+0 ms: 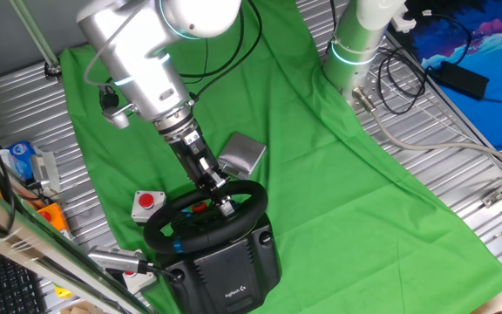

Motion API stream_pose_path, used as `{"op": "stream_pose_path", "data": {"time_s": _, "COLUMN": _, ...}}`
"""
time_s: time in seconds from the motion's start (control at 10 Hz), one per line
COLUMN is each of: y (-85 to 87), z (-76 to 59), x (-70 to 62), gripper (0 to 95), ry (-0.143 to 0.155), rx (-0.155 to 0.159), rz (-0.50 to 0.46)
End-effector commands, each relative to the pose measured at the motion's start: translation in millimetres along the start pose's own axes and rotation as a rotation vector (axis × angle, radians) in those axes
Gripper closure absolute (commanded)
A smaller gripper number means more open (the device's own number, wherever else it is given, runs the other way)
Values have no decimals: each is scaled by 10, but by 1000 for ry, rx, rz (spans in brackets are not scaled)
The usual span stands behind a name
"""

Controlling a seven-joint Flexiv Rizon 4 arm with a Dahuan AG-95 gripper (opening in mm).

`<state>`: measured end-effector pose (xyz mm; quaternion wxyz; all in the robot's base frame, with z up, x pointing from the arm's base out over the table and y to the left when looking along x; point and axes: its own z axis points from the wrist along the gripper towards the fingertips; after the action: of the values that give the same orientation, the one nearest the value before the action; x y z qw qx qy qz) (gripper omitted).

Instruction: Rotate the steering wheel 90 degrees counterclockwise

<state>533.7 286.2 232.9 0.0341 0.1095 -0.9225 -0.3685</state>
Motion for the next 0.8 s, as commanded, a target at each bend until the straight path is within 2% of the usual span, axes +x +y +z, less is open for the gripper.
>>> {"op": "stream_pose_path", "data": {"time_s": 0.1, "y": -2, "z": -7, "x": 5, "gripper": 950, "ry": 1, "rx": 14, "rz": 14}}
{"op": "stream_pose_path", "data": {"time_s": 0.5, "y": -19, "z": 4, "x": 22, "gripper": 950, "ry": 1, "rx": 22, "rz": 9}}
{"op": "stream_pose_path", "data": {"time_s": 0.8, "y": -21, "z": 38, "x": 108, "gripper": 950, "ry": -5, "rx": 24, "rz": 3}}
